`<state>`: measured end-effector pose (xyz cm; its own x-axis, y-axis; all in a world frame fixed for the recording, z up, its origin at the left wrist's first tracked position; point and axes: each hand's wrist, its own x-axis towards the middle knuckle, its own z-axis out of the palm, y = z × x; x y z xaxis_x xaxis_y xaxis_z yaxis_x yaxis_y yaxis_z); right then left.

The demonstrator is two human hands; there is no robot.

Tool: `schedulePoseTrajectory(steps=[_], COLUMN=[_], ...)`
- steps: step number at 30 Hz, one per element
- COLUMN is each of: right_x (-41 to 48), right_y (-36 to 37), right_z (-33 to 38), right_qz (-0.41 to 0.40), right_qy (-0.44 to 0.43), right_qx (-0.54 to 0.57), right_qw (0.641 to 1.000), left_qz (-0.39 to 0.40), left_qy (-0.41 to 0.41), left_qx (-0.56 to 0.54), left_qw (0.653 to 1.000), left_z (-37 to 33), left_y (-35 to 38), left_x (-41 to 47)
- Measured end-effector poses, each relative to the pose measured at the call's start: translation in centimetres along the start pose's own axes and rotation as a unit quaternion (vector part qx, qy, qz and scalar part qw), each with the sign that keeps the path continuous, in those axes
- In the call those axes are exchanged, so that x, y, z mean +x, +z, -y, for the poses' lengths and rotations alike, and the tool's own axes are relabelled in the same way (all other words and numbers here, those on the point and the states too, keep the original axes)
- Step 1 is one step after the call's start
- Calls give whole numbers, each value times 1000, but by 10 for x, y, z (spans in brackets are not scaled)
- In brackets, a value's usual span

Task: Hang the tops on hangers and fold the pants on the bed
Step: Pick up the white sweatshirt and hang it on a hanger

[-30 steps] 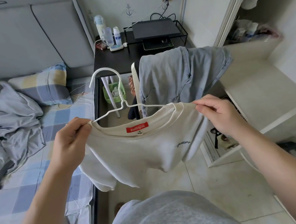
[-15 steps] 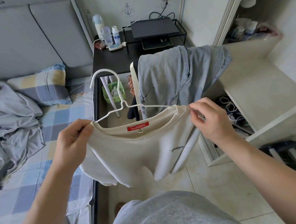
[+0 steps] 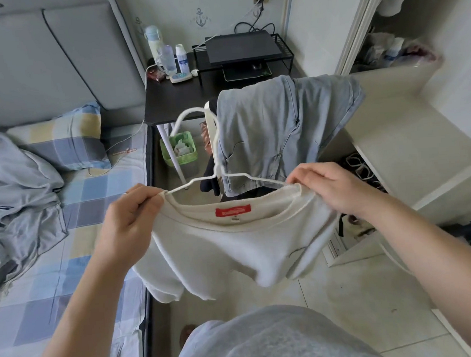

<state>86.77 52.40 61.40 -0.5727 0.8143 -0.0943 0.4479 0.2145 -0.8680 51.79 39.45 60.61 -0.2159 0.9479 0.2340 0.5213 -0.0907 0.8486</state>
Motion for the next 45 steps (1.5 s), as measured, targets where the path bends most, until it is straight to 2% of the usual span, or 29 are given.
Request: schedulePoseTrajectory(steps=[2, 4, 9, 11, 14, 16, 18, 20, 23, 25, 27, 29, 31, 36, 38, 40, 42, 45], right_x=[0, 0, 6, 6, 6, 6, 4, 2, 0, 0, 1, 2, 4, 8, 11, 14, 16, 17], right_y=[12, 24, 30, 22, 2, -12, -25, -34, -43, -41, -34, -25, -18, -2, 1, 4, 7, -1], right_z=[10, 19, 38, 44, 49, 50, 48, 46, 45, 45, 44, 41, 39, 37, 38, 38, 37, 25], right_qz=[43, 51, -24, -26, -41, -51, -55, -42, 9, 44, 63, 66, 60, 64, 72, 80, 69, 19], right_qy=[-3, -33, -97, -110, -125, -115, -95, -74, -18, 7, 10, 7, 0, -13, -16, -24, -37, -49], right_qx=[-44, -54, -53, -28, 6, 41, 63, 67, 54, 47, 70, 103, 113, 118, 121, 105, 81, 4], right_qw=[998, 997, 994, 993, 991, 991, 992, 994, 998, 998, 996, 992, 992, 991, 990, 991, 994, 999], left_qz=[14, 28, -1, -22, -30, -69, -109, -152, -273, -321, -291, -216, -148, -68, -3, 46, 49, 2], left_qy=[10, 33, 66, 25, -105, -175, -205, -198, -196, -192, -206, -220, -197, 6, 79, 116, 109, 83], left_qx=[15, 35, 50, 45, 46, 76, 105, 132, 73, 53, 70, 116, 127, 86, 140, 182, 168, 133], left_qw=[1000, 998, 997, 998, 993, 979, 967, 959, 939, 926, 932, 944, 961, 994, 987, 975, 979, 988], left_z=[-7, -13, -9, 6, 38, 63, 78, 83, 81, 77, 75, 73, 66, 18, 6, -1, -7, -9], left_y=[13, 25, 29, 20, 21, 29, 33, 29, 14, 4, -2, -3, 1, 23, 29, 33, 35, 29], left_x=[2, 5, 10, 9, -1, -12, -18, -18, -12, -3, 8, 18, 21, 23, 27, 31, 32, 29])
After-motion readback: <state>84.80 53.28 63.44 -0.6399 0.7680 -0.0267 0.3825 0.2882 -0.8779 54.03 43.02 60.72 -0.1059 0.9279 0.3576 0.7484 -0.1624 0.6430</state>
